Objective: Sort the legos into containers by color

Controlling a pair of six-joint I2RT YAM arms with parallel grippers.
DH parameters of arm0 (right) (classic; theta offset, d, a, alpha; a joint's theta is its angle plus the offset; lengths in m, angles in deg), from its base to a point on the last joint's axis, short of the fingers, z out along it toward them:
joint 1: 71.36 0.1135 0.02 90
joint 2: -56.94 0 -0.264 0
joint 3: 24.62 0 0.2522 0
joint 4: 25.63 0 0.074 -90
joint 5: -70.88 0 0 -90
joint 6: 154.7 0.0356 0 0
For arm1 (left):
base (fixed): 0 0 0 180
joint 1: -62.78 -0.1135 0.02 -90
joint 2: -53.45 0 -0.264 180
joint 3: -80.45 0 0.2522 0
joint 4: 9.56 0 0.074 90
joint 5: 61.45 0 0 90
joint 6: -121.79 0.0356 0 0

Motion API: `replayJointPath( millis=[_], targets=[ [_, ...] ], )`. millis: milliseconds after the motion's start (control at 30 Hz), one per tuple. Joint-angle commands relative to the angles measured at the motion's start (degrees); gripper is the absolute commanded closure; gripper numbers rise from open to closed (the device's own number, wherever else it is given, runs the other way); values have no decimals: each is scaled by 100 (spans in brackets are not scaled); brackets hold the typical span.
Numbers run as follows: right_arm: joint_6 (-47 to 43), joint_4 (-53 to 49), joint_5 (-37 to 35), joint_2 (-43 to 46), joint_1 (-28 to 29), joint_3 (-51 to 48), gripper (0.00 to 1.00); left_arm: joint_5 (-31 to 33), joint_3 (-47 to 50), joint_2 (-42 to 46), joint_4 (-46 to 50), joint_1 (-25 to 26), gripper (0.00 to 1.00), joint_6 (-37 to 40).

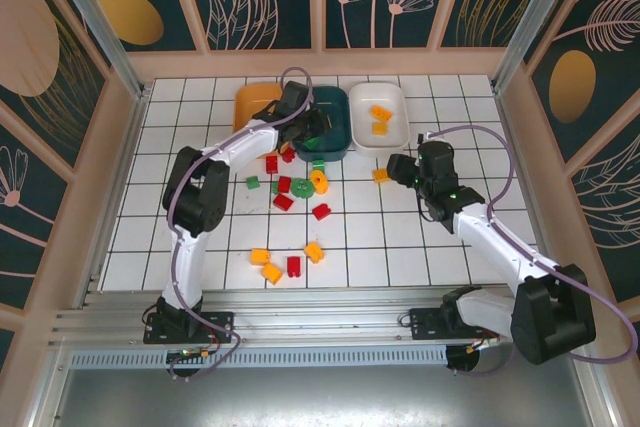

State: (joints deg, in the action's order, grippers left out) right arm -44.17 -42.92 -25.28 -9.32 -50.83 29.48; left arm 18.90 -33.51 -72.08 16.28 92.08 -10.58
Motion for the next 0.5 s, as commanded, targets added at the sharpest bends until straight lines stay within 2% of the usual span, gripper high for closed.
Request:
replayJointPath(
  millis=[0, 233, 367, 467],
  targets=[
    [93, 4, 34, 126, -63, -93, 33, -106, -440, -240, 299, -12, 86, 210],
    [67, -46, 22, 176, -78, -77, 33, 300, -888, -445, 860, -12, 65, 315],
    [56, -68, 42, 188, -81, -52, 33, 551, -1025, -406, 1093, -14, 58, 363],
    [56, -43, 53, 185, -77, -43, 33, 576, -1025, -284, 1175, -13, 57, 389]
  ],
)
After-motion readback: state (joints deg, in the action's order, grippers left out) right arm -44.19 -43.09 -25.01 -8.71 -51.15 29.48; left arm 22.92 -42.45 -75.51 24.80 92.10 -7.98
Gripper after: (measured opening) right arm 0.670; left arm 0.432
